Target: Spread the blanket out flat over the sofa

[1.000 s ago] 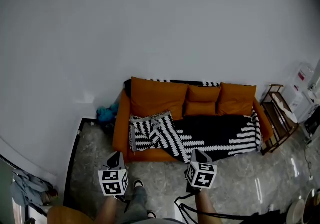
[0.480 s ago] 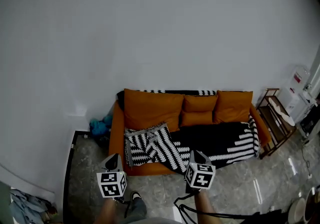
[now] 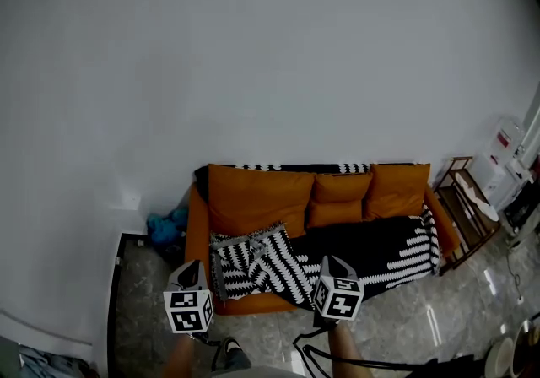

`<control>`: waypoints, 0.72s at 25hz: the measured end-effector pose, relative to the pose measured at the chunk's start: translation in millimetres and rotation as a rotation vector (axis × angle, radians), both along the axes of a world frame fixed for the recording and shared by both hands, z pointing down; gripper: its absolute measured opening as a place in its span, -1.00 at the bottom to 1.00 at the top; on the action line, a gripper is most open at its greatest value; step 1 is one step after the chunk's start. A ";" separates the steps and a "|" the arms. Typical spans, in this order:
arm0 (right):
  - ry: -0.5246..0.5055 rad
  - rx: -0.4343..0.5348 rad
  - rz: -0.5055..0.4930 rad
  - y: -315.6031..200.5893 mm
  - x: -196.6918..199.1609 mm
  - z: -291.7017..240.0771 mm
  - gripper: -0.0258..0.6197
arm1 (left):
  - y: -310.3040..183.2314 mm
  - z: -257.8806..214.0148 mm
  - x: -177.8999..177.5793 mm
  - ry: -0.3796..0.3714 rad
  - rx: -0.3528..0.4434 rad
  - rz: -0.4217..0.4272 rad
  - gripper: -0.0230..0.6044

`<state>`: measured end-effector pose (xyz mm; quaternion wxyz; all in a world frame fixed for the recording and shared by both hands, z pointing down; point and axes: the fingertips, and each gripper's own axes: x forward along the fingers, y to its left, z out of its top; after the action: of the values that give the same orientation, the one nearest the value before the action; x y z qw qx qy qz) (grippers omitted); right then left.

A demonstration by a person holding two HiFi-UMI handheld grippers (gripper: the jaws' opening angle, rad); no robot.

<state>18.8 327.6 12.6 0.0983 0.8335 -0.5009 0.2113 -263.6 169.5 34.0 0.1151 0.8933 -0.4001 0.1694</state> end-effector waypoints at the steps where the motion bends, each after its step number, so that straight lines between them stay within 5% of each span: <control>1: -0.001 -0.002 0.003 -9.3 1.5 -0.1 -0.91 | -9.8 -0.4 2.2 -0.001 0.000 0.005 -0.91; 9: -0.002 -0.015 0.007 -75.7 4.9 4.0 -0.91 | -79.9 0.3 12.5 -0.002 0.004 0.026 -0.91; 18: -0.020 -0.084 0.020 -88.8 21.0 25.0 -0.91 | -107.8 15.6 22.2 -0.020 -0.039 0.018 -0.91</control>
<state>39.9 238.7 37.6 0.1259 0.8314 -0.4844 0.2415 -241.4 61.7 49.6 0.1268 0.8928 -0.3898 0.1869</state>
